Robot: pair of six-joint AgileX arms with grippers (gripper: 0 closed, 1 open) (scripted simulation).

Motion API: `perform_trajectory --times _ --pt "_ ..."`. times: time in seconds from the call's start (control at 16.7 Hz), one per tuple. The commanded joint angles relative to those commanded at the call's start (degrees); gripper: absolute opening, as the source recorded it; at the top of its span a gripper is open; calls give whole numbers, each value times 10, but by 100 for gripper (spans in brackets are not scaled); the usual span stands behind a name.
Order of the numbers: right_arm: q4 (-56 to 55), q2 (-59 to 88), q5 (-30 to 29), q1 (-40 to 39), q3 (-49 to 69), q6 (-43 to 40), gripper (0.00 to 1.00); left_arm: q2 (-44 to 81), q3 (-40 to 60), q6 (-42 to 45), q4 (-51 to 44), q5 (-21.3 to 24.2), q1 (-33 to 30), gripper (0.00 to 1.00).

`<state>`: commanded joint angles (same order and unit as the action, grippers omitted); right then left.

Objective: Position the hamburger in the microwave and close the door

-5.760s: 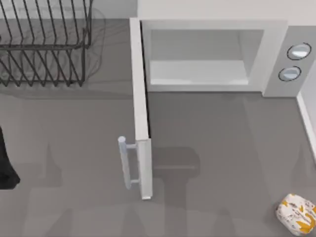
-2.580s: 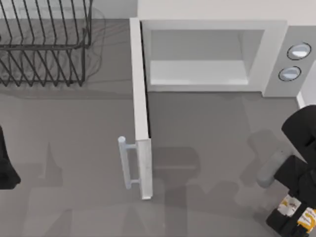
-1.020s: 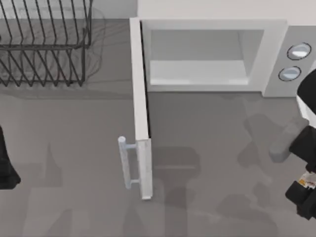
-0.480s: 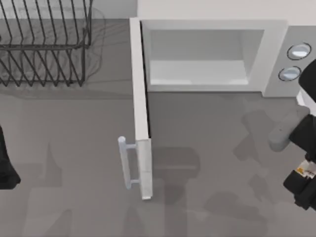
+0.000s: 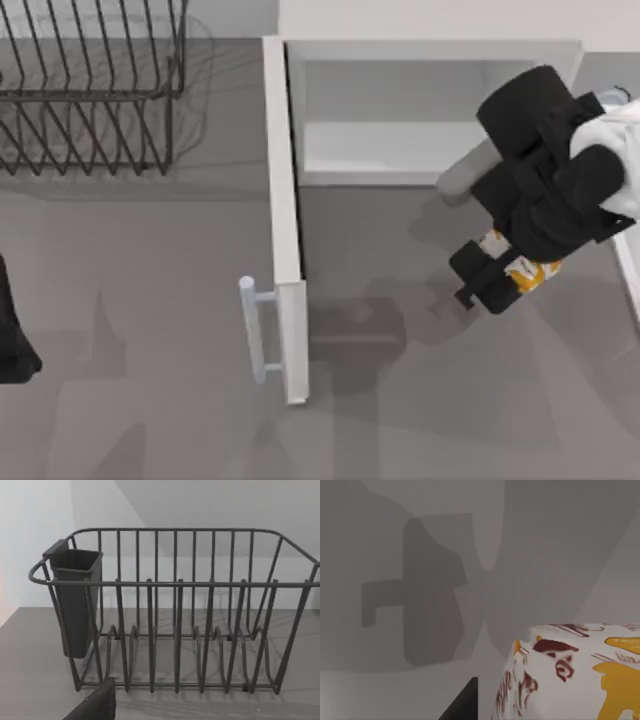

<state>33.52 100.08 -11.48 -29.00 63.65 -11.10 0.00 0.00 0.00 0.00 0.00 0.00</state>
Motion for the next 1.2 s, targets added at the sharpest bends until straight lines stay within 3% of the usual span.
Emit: perform_trajectory --times 0.66,0.9,1.2 --pt "-553 293 -205 -66 119 217 0 0 0 0 0 0 0 100" --pt "-632 335 -241 -75 147 264 0 0 0 0 0 0 0 100" --pt "-635 334 -241 -72 146 267 0 0 0 0 0 0 0 100"
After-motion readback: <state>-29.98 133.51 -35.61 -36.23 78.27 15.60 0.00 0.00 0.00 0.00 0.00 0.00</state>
